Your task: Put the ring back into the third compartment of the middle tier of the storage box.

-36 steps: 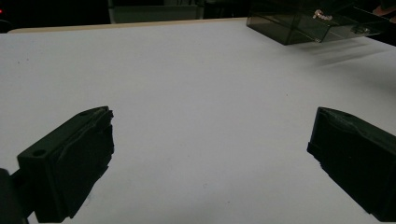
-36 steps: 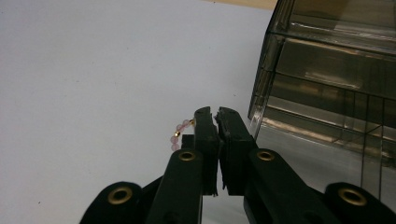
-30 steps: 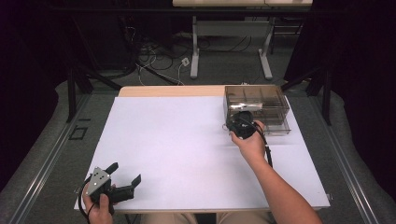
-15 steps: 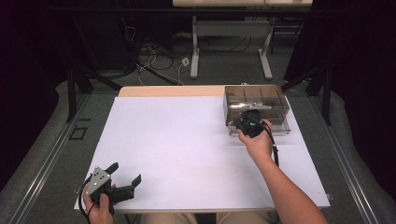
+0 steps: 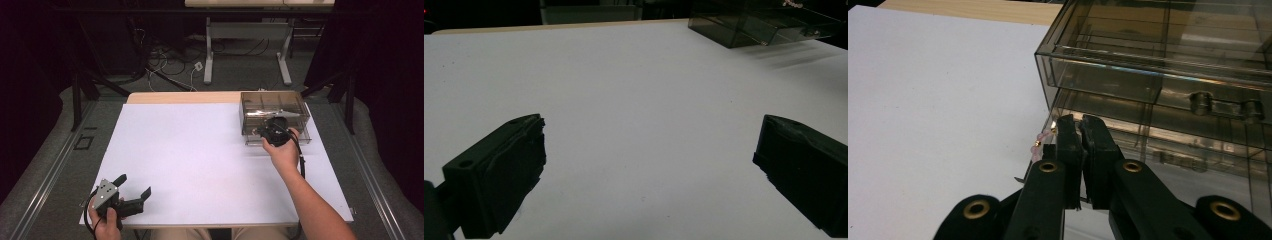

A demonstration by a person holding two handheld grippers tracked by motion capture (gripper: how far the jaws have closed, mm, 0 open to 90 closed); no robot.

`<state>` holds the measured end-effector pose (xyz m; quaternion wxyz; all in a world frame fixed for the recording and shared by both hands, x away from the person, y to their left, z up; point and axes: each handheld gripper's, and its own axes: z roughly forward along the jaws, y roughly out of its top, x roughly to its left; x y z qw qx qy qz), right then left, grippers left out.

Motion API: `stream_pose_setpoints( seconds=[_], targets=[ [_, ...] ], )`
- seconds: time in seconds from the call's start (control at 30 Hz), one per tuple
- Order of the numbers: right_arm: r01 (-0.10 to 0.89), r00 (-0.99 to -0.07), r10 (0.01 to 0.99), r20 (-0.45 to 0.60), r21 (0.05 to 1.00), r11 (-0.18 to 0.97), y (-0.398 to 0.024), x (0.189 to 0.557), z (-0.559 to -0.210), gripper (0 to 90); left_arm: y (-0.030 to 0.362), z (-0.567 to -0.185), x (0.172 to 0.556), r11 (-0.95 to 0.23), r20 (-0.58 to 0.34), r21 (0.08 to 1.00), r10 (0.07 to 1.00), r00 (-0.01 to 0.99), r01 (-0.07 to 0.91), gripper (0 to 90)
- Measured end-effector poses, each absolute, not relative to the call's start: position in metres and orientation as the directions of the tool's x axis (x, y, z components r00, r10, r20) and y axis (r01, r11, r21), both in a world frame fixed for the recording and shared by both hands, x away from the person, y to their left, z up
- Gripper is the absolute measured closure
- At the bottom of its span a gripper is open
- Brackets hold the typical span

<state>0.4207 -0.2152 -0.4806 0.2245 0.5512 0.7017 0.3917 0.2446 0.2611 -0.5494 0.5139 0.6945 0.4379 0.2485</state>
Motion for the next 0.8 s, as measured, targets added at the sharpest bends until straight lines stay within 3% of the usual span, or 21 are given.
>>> stream_pose_setpoints(
  seconds=[0.8],
  targets=[
    [0.589, -0.224, 0.966, 0.128, 0.807, 0.03, -0.251, 0.42, -0.478, 87.1, 0.261, -0.549, 0.244, -0.083, -0.108, 0.933, 0.865, 0.49, 0.351, 0.4]
  ],
)
